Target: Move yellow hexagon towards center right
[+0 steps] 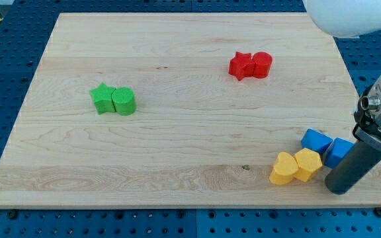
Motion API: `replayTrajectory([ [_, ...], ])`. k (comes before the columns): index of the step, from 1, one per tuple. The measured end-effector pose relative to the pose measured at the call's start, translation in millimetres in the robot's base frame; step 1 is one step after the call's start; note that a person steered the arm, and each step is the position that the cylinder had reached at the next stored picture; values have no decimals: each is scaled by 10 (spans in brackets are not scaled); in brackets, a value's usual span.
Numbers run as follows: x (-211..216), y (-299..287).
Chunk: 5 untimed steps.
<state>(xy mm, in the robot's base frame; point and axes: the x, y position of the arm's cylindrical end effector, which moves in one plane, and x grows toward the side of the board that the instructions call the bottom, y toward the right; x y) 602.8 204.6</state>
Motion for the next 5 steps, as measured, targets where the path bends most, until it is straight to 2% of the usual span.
replayTrajectory([
  [3,-129,-376],
  [5,-131,-386],
])
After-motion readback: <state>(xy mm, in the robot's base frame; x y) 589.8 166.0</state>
